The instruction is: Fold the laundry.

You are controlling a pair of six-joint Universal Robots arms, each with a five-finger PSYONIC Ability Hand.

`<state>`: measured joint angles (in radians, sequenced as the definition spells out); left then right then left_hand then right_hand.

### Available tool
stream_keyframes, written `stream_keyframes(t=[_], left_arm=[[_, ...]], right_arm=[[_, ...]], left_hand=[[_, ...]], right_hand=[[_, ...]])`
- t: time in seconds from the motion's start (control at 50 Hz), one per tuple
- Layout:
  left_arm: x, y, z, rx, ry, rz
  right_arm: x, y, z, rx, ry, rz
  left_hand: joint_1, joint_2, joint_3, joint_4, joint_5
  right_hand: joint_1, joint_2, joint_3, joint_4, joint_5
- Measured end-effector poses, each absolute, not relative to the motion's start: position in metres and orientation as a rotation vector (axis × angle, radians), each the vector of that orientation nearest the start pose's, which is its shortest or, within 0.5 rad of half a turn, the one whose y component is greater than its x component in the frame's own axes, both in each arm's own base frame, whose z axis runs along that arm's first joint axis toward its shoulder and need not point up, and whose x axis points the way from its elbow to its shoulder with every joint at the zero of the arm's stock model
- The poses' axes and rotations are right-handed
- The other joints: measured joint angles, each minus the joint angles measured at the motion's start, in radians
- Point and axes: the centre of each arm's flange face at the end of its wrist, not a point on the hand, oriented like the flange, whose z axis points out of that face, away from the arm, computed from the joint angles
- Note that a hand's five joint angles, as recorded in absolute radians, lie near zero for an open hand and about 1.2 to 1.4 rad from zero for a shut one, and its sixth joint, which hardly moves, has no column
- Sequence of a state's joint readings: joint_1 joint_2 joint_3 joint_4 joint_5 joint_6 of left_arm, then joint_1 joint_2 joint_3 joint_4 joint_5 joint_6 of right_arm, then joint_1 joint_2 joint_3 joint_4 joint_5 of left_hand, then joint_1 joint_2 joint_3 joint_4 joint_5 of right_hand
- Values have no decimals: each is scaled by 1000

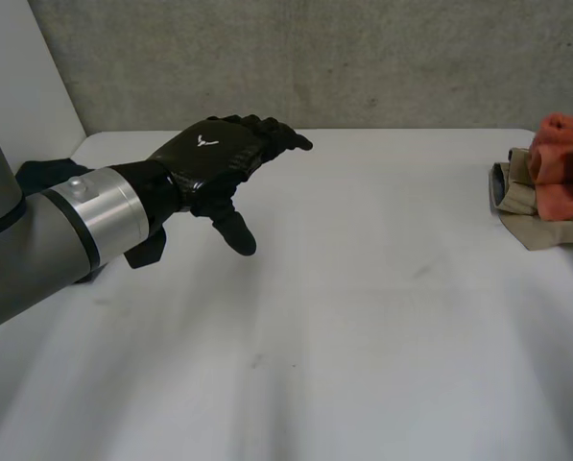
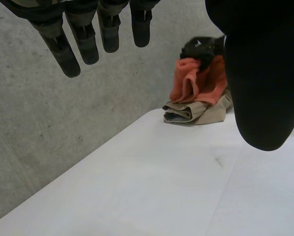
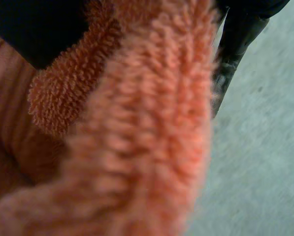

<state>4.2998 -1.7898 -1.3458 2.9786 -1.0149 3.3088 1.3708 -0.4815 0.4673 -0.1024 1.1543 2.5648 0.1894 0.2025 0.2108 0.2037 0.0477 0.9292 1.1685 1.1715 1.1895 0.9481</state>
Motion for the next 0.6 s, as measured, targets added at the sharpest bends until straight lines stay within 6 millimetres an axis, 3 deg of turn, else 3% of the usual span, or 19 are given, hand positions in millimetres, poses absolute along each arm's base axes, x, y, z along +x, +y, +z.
stream_keyframes(t=[0.06, 0.16, 0.26, 0.3, 0.44, 0.6], left_arm=[[-297, -230, 293, -1016, -1740, 1590], [-297, -230, 293, -1018, -1740, 1587], [-298, -230, 292, -1018, -1740, 1586], [-297, -230, 292, -1018, -1741, 1586], [-297, -230, 292, -1017, -1742, 1586], [-297, -229, 295, -1016, -1735, 1597]], right_arm=[[46, -546, 172, -993, 2201, -2497], [34, -544, 159, -1079, 2271, -2469], [34, -538, 153, -1206, 2304, -2444], [35, -536, 153, -1248, 2311, -2437], [41, -519, 171, -1353, 2349, -2375], [54, -464, 212, -1278, 2448, -2145]], left_hand=[[0, 0, 0, 0, 0], [0, 0, 0, 0, 0], [0, 0, 0, 0, 0], [0, 0, 0, 0, 0], [0, 0, 0, 0, 0], [0, 0, 0, 0, 0]], right_hand=[[0, 0, -1, 0, 0], [-18, -19, -21, -25, -14], [-618, -815, -812, -823, -758], [-670, -876, -869, -881, -809], [-724, -946, -956, -953, -873], [-723, -946, -956, -953, -876]])
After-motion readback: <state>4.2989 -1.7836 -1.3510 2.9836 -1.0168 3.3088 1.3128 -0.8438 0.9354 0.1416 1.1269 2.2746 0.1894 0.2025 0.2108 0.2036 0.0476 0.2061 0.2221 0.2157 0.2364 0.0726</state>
